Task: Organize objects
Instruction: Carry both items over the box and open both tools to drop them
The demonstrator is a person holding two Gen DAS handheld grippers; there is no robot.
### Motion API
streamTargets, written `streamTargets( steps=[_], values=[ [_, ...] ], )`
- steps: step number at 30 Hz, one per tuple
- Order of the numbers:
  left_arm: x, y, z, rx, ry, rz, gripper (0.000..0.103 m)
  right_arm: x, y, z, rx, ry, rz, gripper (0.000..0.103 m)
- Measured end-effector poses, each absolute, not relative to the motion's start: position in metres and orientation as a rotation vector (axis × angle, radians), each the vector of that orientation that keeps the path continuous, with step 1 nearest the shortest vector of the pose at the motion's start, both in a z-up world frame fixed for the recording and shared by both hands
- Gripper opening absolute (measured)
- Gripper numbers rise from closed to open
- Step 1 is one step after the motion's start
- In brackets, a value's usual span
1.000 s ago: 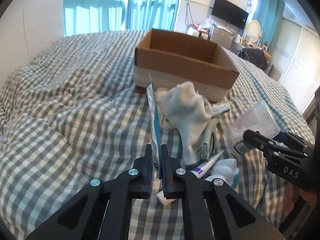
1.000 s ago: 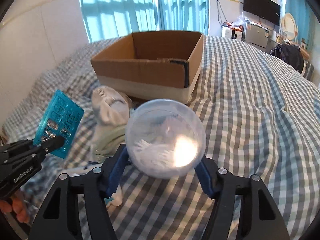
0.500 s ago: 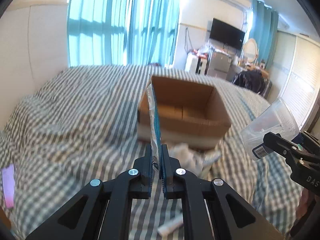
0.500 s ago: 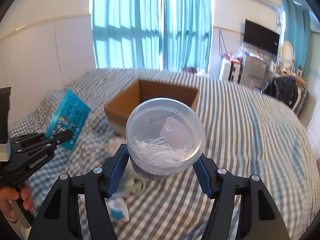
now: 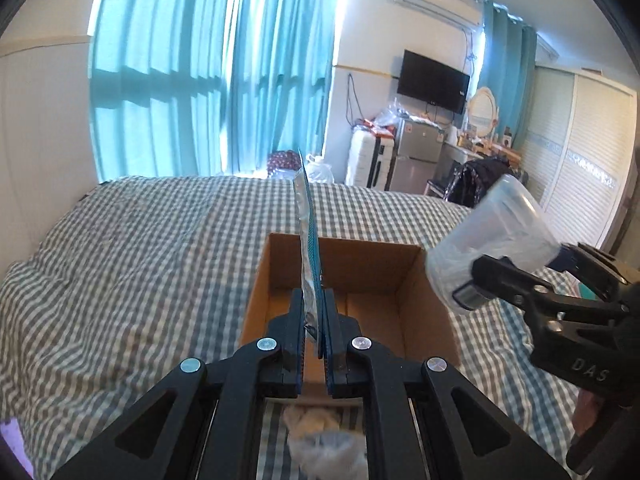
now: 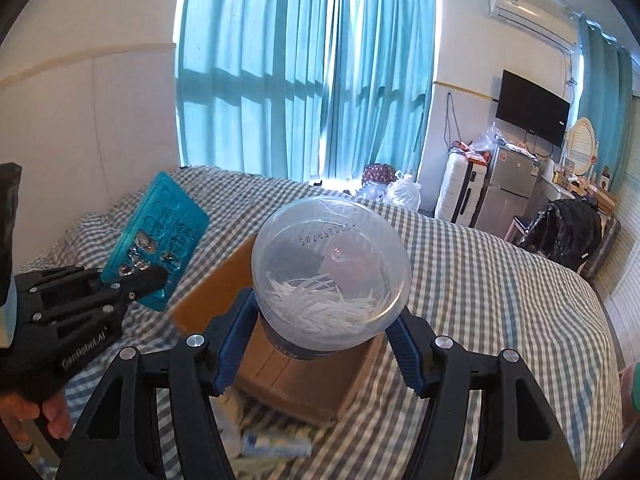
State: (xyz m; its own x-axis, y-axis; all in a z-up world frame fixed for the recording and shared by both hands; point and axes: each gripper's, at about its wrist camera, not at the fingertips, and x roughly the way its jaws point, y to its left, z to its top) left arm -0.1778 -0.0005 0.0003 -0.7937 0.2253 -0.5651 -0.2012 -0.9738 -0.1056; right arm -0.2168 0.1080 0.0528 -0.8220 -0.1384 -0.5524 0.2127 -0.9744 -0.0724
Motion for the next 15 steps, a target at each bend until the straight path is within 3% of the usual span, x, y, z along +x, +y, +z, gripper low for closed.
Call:
streamTargets(
  steps=[9, 15],
  values=[
    [-0.237, 0.012, -0.058, -1.016, -0.065, 2.721, 0.007, -0.299, 0.119, -0.024, 1.038, 0.102, -2.771, 0.063],
    [-0.258, 0.019, -0.08, -1.049, -0.028, 2.708, 0.007, -0.316, 0.131, -0.046, 1.109, 0.027, -2.746, 0.064]
  ],
)
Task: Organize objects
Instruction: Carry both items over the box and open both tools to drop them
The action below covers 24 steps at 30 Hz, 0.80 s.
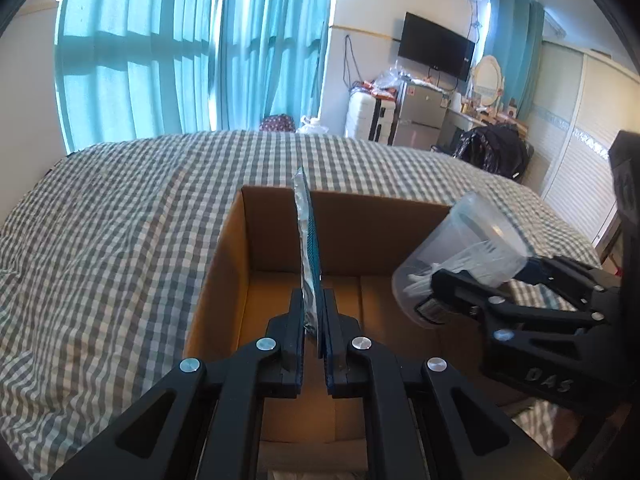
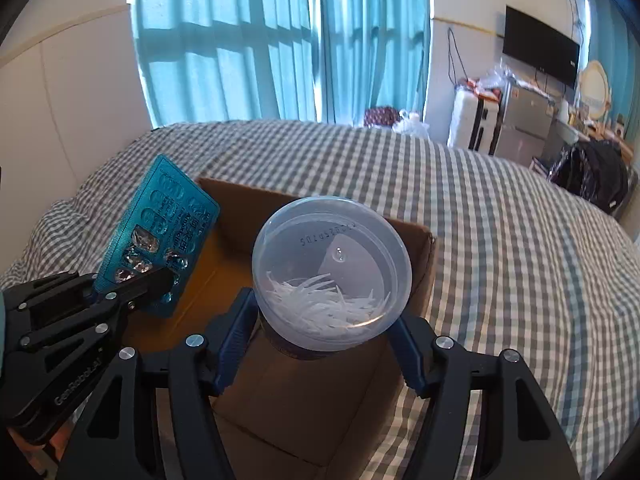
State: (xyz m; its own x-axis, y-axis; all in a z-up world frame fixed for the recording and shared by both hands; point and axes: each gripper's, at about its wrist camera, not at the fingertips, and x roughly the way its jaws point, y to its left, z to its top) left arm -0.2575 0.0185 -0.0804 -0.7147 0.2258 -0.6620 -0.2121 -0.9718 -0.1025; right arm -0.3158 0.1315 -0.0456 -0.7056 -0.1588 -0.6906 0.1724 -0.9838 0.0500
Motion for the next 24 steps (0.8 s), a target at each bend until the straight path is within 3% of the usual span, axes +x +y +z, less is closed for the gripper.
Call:
streamTargets(
  steps=[3, 5, 7, 9, 10, 14, 19, 21, 24],
  values=[
    [-0.261, 0.021, -0.089, -1.088, -0.014, 2.699, 0.009, -0.313, 0.14, -0.041, 1.079, -0.015, -2.766, 0.065],
    [-0.258, 0.021, -0.092, -1.099, -0.016, 2.696, 0.013, -0.305, 0.143, -0.035, 1.05, -0.029, -2.791, 0.079],
    [-0.252, 0.022, -0.09, -1.109, -0.031, 2.687, 0.027, -0.293, 0.147, -0.028, 1.018, -0.037, -2.81, 0.082],
    [-0.242, 0.022, -0.084, -1.102, -0.048, 2.69, 0.061, -0.284, 0.148, -0.02, 1.012, -0.033, -2.816, 0.082],
    [-0.236, 0.02, -0.079, -1.09, -0.06, 2.703, 0.066, -0.281, 0.148, -0.014, 1.009, -0.03, -2.823, 0.082],
    [-0.216, 0.01, -0.058, -1.073, -0.07, 2.718, 0.069, -0.249, 0.153, 0.015, 0.968, -0.008, -2.845, 0.082],
    [-0.178, -0.005, -0.021, -1.004, -0.037, 2.8, 0.08, -0.193, 0.151, 0.054, 0.9, 0.036, -2.874, 0.084],
    [-0.16, -0.009, -0.007, -0.952, 0.013, 2.829, 0.091, -0.17, 0.15, 0.069, 0.869, 0.057, -2.897, 0.087],
    [-0.132, -0.012, 0.002, -0.898, 0.092, 2.899, 0.094, -0.137, 0.147, 0.083, 0.82, 0.098, -2.922, 0.09]
  ],
)
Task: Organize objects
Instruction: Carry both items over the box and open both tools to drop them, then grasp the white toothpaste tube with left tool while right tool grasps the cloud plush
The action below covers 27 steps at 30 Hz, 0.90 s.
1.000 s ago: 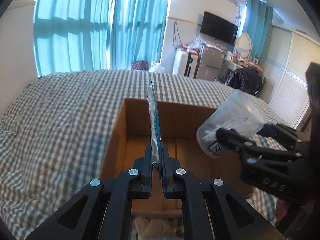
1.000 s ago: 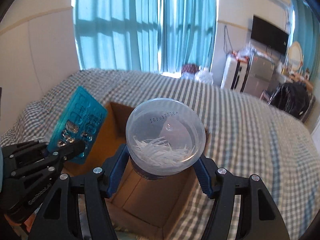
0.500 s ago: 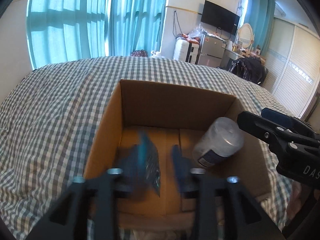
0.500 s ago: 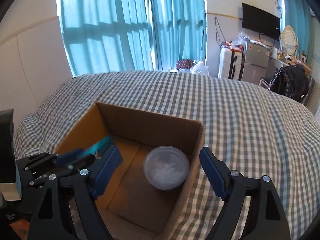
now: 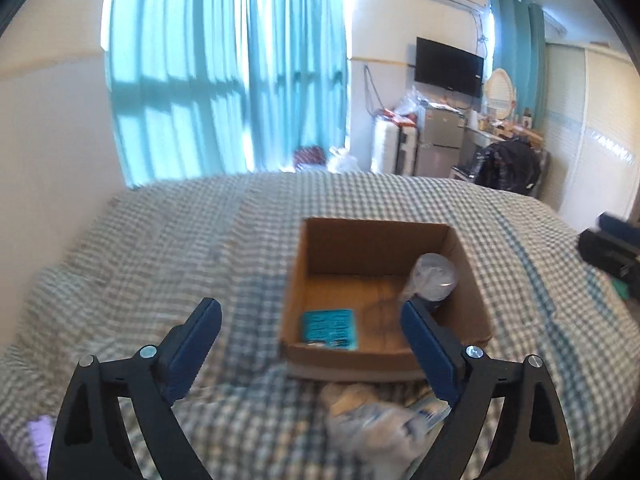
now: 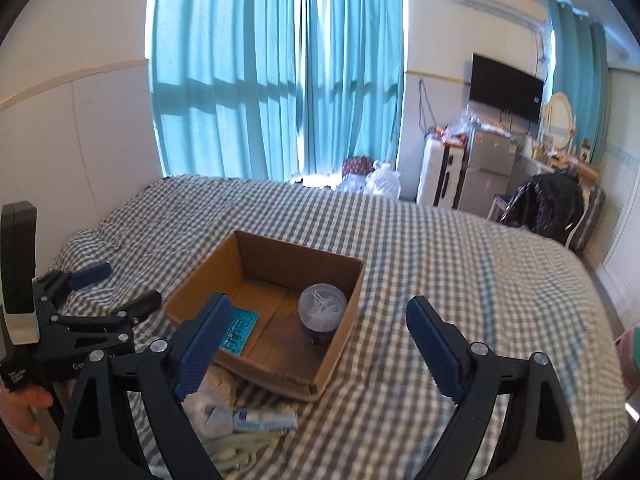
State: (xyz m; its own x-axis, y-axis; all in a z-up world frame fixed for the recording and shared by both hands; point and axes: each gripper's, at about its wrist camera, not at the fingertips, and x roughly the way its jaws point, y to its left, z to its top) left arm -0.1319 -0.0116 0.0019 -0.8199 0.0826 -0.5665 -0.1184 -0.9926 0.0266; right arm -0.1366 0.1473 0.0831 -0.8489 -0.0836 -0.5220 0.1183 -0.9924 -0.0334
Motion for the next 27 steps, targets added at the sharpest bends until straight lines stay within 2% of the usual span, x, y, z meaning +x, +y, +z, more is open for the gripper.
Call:
streamTargets(
  steps=[5, 11, 15, 20, 27],
  values=[
    [-0.093, -0.028, 0.006, -0.909, 0.063, 2.924, 0.094, -0.095, 0.135, 0.088, 0.803, 0.128, -2.917, 0.09],
    [-0.054, -0.04, -0.003, -0.917, 0.004, 2.952, 0.096, -0.054, 0.111, 0.062, 0.853, 0.153, -2.852, 0.09],
    [-0.031, -0.046, -0.026, -0.984, -0.039, 2.941, 0.096, -0.041, 0.097, 0.021, 0.983, 0.105, -2.768, 0.09],
    [-0.018, -0.053, -0.066, -1.108, -0.109, 2.918, 0.096, -0.029, 0.072, -0.043, 1.128, 0.158, -2.664, 0.09],
    [-0.013, -0.053, -0.105, -1.203, -0.008, 2.932, 0.096, -0.036, 0.044, -0.111, 1.316, 0.218, -2.526, 0.09]
  ],
)
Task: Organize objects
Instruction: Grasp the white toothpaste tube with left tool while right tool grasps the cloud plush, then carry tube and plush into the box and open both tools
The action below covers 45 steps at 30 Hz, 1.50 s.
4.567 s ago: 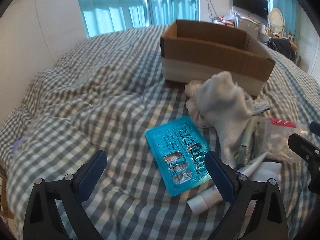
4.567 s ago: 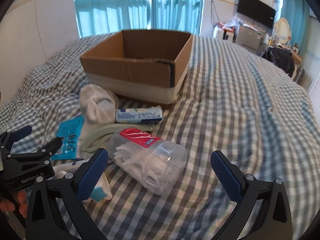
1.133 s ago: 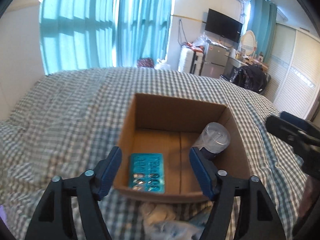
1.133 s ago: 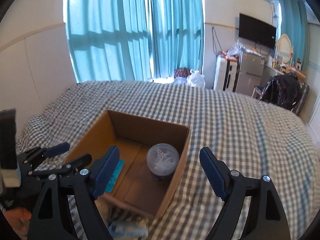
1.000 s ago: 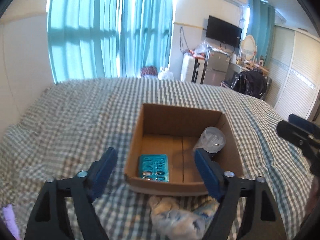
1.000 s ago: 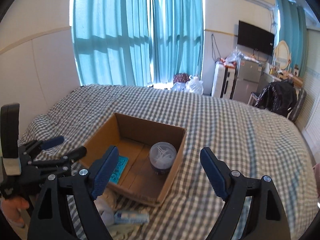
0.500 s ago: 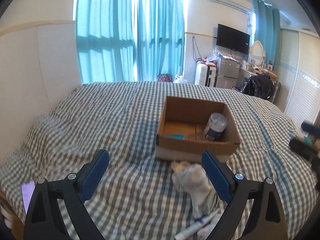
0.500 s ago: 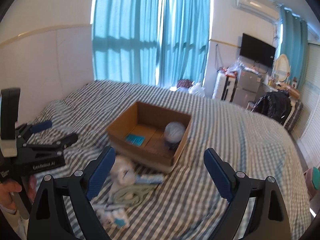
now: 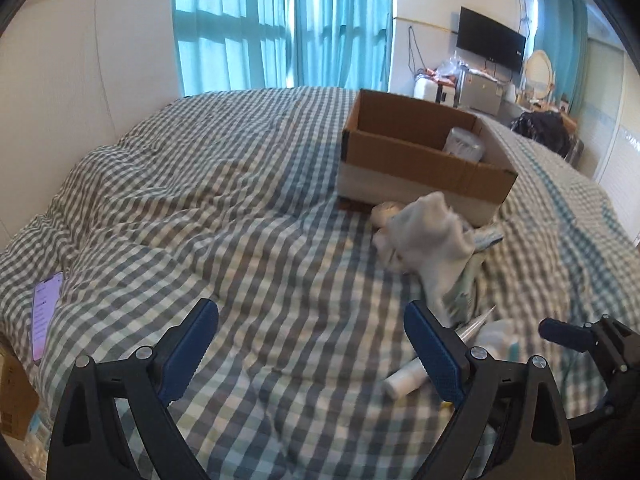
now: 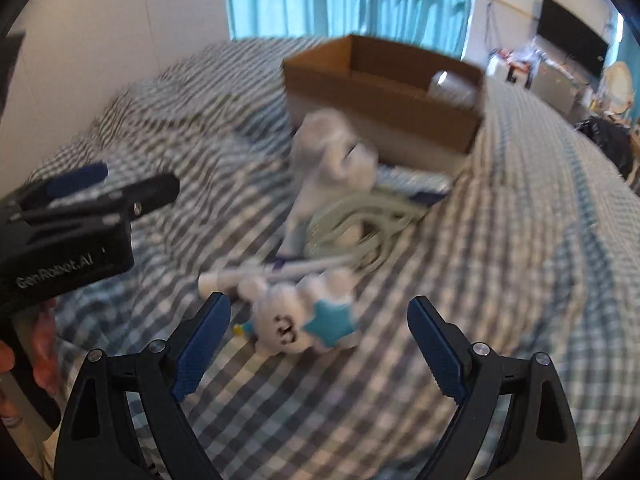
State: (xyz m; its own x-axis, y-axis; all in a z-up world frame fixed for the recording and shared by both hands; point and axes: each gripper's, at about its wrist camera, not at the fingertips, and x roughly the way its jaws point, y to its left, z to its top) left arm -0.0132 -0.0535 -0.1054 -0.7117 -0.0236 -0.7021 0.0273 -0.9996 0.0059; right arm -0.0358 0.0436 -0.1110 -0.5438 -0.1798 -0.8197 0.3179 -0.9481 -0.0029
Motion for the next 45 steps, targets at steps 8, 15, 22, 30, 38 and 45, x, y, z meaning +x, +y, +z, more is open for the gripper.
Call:
streamTargets(
  steps=[8, 15, 22, 30, 38, 45],
  values=[
    [-0.017, -0.054, -0.129, 1.271, -0.058, -2.835, 0.096, -0.042, 0.042, -0.131, 1.386, 0.191, -2.435, 0.066],
    [-0.013, -0.025, -0.135, 1.362, -0.096, -2.899, 0.096, -0.026, 0.077, -0.093, 1.265, 0.157, -2.552, 0.065],
    [-0.016, 0.021, -0.149, 1.434, -0.154, -2.973, 0.092, -0.033, 0.119, -0.087, 1.27, 0.106, -2.661, 0.065],
    [-0.015, 0.042, -0.165, 1.475, -0.262, -3.045, 0.032, -0.04, 0.132, -0.103, 1.328, 0.079, -2.634, 0.065],
    [0.008, 0.036, -0.132, 1.349, -0.221, -3.138, 0.019, -0.03, 0.127, -0.092, 1.304, 0.08, -2.659, 0.065],
    [0.014, 0.028, -0.098, 1.269, -0.14, -3.168, 0.019, -0.013, 0.124, -0.063, 1.218, 0.102, -2.71, 0.065]
  ],
)
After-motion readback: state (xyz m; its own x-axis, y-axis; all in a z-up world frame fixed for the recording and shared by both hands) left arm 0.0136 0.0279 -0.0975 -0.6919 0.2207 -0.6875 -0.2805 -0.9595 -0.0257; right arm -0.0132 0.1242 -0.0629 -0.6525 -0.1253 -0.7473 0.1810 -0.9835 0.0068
